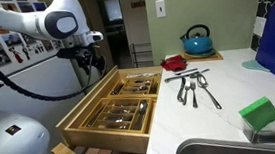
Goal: Put one butter knife on the front left side of the open drawer
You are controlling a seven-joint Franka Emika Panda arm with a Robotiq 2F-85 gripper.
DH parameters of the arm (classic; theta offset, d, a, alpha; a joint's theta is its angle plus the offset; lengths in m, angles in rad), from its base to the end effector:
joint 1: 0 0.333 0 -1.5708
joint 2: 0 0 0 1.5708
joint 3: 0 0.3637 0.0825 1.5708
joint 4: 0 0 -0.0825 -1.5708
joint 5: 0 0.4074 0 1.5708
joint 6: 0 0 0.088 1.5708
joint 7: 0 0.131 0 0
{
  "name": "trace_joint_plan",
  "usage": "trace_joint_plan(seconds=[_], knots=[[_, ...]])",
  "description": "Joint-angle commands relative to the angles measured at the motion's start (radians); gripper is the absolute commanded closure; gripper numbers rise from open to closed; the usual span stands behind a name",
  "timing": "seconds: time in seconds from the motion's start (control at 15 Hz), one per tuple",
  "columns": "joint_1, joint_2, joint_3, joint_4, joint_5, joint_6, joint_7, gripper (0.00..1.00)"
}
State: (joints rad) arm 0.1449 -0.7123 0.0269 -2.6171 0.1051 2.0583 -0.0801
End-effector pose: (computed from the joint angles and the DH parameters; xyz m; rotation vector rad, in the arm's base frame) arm 0.3374 0.0670 0.4907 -3.0318 -0.3112 -0.2292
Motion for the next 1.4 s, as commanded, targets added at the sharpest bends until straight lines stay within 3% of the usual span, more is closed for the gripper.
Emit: trace_joint_plan(seconds=[0.0,0.53,1.07,1.33], knots=[[-0.006,0.000,0.005,0.002,0.004,-0.003,-0.003,0.00],[-0.006,0.001,0.005,0.002,0.004,-0.003,-0.003,0.00],[-0.079,0.306,-0.033,0.336,0.003,-0.100,0.040,0.00],[-0.135,0.480,-0.031,0.492,-0.013,-0.089,0.145,0.00]])
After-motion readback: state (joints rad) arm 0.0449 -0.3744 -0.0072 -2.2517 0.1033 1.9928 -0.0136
